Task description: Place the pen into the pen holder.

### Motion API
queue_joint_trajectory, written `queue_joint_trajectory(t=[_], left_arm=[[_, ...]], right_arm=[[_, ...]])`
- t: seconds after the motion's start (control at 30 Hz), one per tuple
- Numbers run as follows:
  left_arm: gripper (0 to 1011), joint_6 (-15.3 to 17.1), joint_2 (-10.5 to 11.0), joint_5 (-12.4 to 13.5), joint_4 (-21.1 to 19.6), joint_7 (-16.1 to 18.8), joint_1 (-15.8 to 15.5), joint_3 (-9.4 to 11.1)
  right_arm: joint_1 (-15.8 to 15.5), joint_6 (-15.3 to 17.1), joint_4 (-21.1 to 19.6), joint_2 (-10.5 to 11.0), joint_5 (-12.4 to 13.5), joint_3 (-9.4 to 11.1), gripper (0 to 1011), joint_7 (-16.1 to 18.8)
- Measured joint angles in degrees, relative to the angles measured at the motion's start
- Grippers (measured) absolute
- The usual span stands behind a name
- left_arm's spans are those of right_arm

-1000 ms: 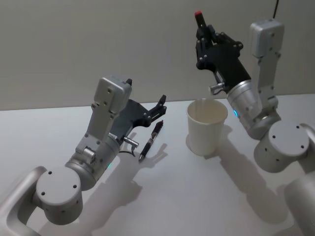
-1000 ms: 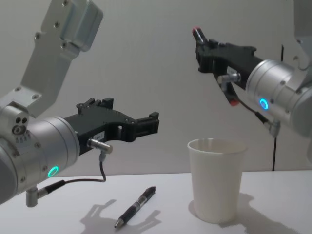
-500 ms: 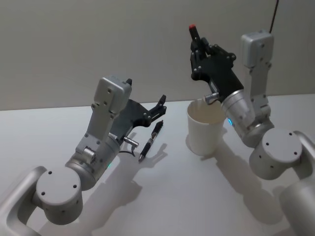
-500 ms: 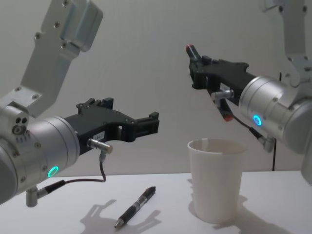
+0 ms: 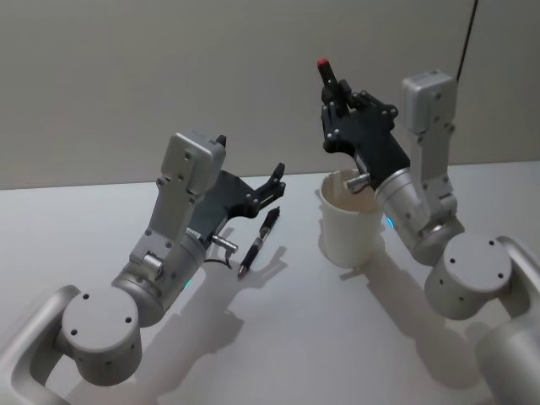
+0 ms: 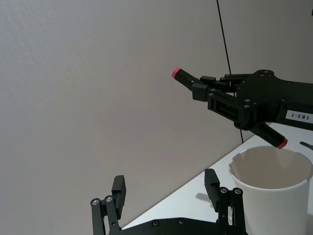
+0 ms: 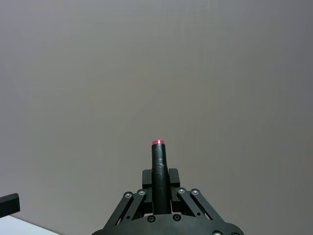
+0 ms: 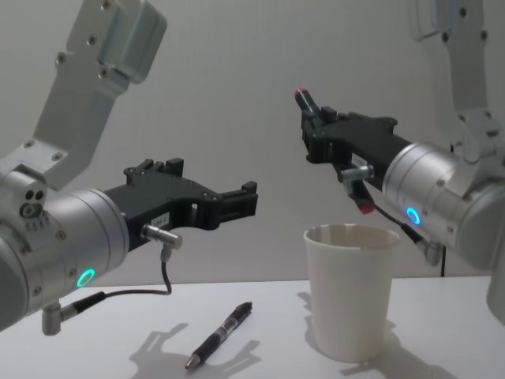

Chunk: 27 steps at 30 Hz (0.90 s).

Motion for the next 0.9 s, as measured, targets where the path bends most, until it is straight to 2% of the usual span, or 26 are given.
queue_joint_trajectory(t=[0.33,0.9], left_arm=[[1001,0.0,0.0,0.0,0.0,0.0,0.0,0.0],[1001,0.0,0.0,0.0,0.0,0.0,0.0,0.0]], right_arm=[[-1.1,-0.6,0.5,0.4,-1.2,-0.2,185,0.1],[-2.4,0.0,0.5,0.8,-1.6,-0.3,185,0.3]])
